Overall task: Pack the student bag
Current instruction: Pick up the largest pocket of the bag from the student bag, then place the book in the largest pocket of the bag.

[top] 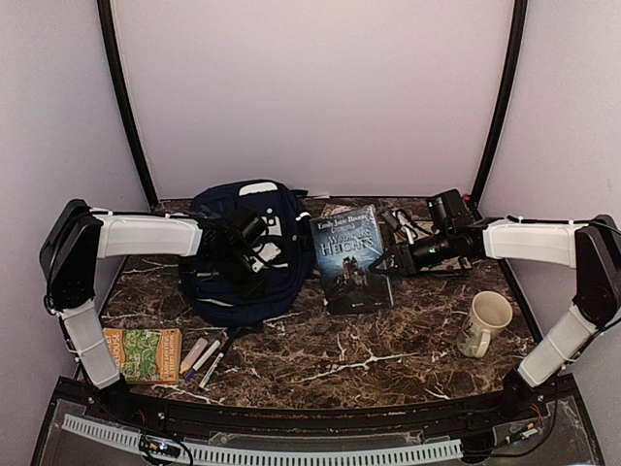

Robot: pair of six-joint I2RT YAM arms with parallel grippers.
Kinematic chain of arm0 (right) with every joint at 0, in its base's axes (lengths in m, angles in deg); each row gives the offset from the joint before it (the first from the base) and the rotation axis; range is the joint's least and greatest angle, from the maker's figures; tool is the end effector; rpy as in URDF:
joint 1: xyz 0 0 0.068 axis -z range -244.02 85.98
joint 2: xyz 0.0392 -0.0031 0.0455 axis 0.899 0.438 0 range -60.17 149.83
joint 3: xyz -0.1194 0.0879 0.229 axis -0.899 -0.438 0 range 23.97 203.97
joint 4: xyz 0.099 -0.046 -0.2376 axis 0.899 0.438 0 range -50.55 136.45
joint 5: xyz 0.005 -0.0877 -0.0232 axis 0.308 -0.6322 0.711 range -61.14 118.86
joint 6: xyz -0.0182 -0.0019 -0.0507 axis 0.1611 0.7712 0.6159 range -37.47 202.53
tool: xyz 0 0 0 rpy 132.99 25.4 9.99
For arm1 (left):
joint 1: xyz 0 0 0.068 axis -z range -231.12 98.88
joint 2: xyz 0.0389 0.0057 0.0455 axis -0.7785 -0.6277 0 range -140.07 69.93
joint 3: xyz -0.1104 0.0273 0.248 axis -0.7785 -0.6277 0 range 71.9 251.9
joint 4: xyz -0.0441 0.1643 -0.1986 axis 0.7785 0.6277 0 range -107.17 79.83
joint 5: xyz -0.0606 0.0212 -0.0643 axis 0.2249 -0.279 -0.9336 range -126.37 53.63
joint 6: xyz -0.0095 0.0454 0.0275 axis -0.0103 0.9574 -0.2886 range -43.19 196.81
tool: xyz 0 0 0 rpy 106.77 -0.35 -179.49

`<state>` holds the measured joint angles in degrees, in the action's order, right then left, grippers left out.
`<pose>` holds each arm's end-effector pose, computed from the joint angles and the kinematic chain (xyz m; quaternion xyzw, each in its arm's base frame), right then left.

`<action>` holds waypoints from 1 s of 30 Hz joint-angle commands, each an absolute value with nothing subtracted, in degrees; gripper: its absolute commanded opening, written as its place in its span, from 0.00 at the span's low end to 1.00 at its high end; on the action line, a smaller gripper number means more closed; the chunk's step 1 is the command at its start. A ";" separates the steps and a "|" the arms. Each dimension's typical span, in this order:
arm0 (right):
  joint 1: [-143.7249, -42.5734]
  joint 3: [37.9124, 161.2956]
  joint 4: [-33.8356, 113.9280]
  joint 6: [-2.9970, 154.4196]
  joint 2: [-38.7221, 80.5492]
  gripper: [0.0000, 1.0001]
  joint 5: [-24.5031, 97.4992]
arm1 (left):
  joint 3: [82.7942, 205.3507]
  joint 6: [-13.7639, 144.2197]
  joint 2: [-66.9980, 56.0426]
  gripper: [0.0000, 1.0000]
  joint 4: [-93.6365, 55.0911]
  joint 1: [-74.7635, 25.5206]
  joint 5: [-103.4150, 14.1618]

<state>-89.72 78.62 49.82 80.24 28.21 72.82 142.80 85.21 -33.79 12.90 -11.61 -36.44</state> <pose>0.2786 0.1615 0.2220 -0.3161 0.8065 0.4219 0.2676 0.2862 -0.2361 0.1900 0.3948 0.8884 -0.0634 0.2256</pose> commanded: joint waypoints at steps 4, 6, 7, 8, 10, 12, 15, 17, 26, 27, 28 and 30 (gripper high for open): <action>-89.33 79.70 42.25 79.80 26.49 0.00 77.64 | 144.22 86.04 -33.70 0.06 13.44 -9.71 -32.08; -89.38 80.80 43.72 79.88 26.49 0.00 77.21 | 145.19 85.75 -32.80 0.00 13.67 -9.11 -31.38; -89.34 81.75 44.82 79.81 26.49 0.00 76.93 | 145.82 85.58 -32.13 0.00 13.74 -8.82 -30.92; -89.34 82.77 46.20 79.54 26.49 0.00 76.70 | 146.54 85.45 -31.31 0.00 13.74 -8.66 -30.40; -89.33 85.71 49.42 78.92 26.70 0.00 76.96 | 148.67 85.19 -29.50 0.00 13.77 -8.18 -28.93; -89.33 89.17 53.57 78.23 27.19 0.00 76.83 | 150.04 85.00 -27.06 0.00 12.81 -7.75 -26.79; -89.33 95.39 60.05 77.97 28.24 0.00 76.25 | 150.33 84.96 -22.57 0.00 9.59 -7.44 -25.27; -89.33 98.27 63.21 77.08 29.01 0.00 77.08 | 150.17 84.46 -19.44 0.00 7.50 -7.44 -25.04; -90.17 97.86 65.87 69.00 30.71 0.00 87.27 | 149.66 82.37 -15.06 0.00 -1.05 -7.44 -22.89; -90.58 97.03 65.46 68.27 30.67 0.00 87.90 | 150.15 82.41 -15.20 0.00 -1.26 -7.43 -22.71; -91.13 96.32 65.58 67.69 30.70 0.00 88.43 | 150.81 82.54 -15.42 0.00 -1.40 -7.42 -22.38; -92.24 95.38 66.67 67.67 30.68 0.00 89.81 | 152.16 83.17 -15.94 0.00 -1.61 -7.44 -22.14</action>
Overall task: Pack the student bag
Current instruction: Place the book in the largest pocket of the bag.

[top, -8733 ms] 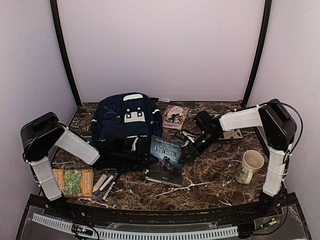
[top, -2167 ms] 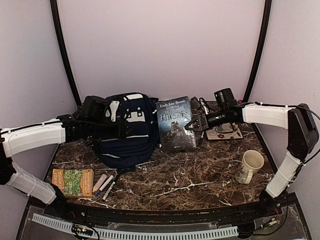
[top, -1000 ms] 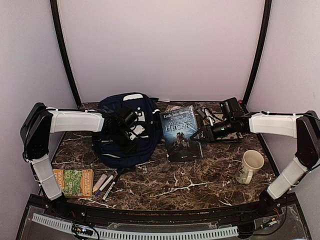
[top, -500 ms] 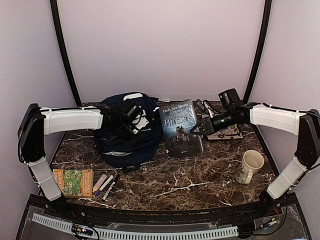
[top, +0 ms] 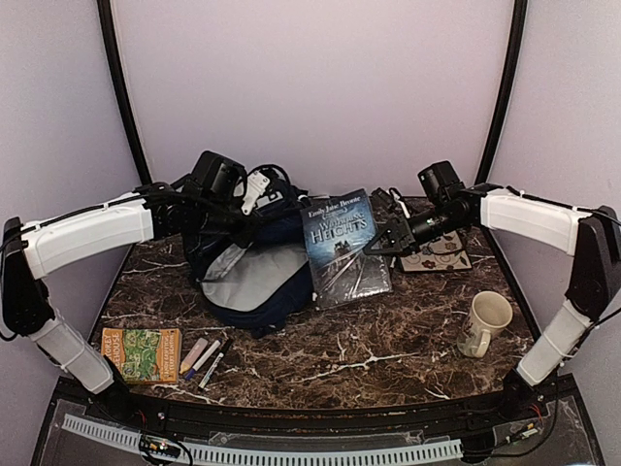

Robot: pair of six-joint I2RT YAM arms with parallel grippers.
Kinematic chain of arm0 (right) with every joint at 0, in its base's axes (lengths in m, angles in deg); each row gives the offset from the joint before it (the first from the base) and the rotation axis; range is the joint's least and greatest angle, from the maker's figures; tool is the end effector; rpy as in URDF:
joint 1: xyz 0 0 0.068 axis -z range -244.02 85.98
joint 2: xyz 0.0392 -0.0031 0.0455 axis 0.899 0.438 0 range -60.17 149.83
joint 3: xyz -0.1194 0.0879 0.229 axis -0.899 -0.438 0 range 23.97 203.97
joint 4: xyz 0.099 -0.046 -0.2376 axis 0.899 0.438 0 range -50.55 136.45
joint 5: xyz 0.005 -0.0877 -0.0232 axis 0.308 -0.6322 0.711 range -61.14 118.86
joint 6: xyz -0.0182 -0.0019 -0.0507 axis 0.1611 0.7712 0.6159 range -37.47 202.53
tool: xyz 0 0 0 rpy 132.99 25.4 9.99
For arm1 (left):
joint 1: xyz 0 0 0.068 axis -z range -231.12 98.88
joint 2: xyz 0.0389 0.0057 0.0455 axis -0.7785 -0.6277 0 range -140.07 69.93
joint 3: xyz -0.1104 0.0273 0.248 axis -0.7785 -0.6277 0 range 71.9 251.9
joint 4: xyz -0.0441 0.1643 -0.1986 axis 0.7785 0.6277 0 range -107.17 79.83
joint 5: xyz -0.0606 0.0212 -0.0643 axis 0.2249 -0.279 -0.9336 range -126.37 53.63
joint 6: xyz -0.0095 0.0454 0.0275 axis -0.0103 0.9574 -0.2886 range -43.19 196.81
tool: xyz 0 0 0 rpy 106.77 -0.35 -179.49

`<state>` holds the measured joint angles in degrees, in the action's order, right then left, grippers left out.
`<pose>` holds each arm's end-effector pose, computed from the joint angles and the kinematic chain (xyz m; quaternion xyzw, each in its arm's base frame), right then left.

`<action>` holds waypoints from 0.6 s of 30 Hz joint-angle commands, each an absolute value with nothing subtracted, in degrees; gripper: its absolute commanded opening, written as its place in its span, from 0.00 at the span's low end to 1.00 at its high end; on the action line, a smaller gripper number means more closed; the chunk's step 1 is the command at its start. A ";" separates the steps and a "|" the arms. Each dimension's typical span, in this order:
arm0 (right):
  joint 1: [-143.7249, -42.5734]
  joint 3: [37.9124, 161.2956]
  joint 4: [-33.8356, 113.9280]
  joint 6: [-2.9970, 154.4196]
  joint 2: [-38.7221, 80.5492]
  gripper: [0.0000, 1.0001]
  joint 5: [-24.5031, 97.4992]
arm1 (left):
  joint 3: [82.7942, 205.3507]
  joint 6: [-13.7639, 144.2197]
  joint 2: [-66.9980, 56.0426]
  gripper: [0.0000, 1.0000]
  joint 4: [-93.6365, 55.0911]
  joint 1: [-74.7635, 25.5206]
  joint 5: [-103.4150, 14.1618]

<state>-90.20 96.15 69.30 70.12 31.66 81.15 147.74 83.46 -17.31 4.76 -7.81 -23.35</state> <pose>0.2941 0.1759 0.2787 -0.2524 0.8178 0.4928 0.1567 0.2603 -0.2344 0.3279 0.3205 0.8154 -0.0536 0.4790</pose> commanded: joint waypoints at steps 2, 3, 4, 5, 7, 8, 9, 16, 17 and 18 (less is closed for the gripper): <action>-93.45 94.41 68.15 67.73 30.71 0.00 91.00 | 153.87 83.68 -16.97 0.00 -1.65 -7.45 -22.63; -94.13 93.79 68.54 67.64 32.16 0.00 91.59 | 154.81 83.74 -17.59 0.00 -1.55 -7.45 -22.95; -94.87 93.09 68.47 67.35 32.63 0.00 92.08 | 155.58 83.68 -18.01 0.00 -1.64 -7.44 -23.14; -95.85 92.25 67.96 66.80 33.06 0.00 92.23 | 156.23 83.60 -18.39 0.00 -1.85 -7.44 -23.21; -97.61 90.62 66.04 65.53 33.59 0.00 92.49 | 156.46 83.51 -18.59 0.00 -3.50 -7.53 -22.85; -98.49 88.92 63.22 64.00 33.80 0.00 93.23 | 155.79 83.35 -18.30 0.00 -5.60 -7.59 -22.99; -99.25 87.79 60.79 62.12 34.15 0.00 93.85 | 154.96 83.25 -17.94 0.00 -7.30 -7.61 -24.00; -104.13 95.90 56.88 57.75 43.09 0.00 95.81 | 152.30 82.43 -16.20 0.00 -12.53 -7.70 -32.83; -104.49 97.95 56.89 57.25 44.71 0.00 95.60 | 151.54 82.61 -15.27 0.00 -13.46 -7.70 -34.13; -104.65 99.56 55.43 55.51 46.25 0.00 95.50 | 150.24 83.20 -14.44 0.00 -14.84 -7.68 -34.89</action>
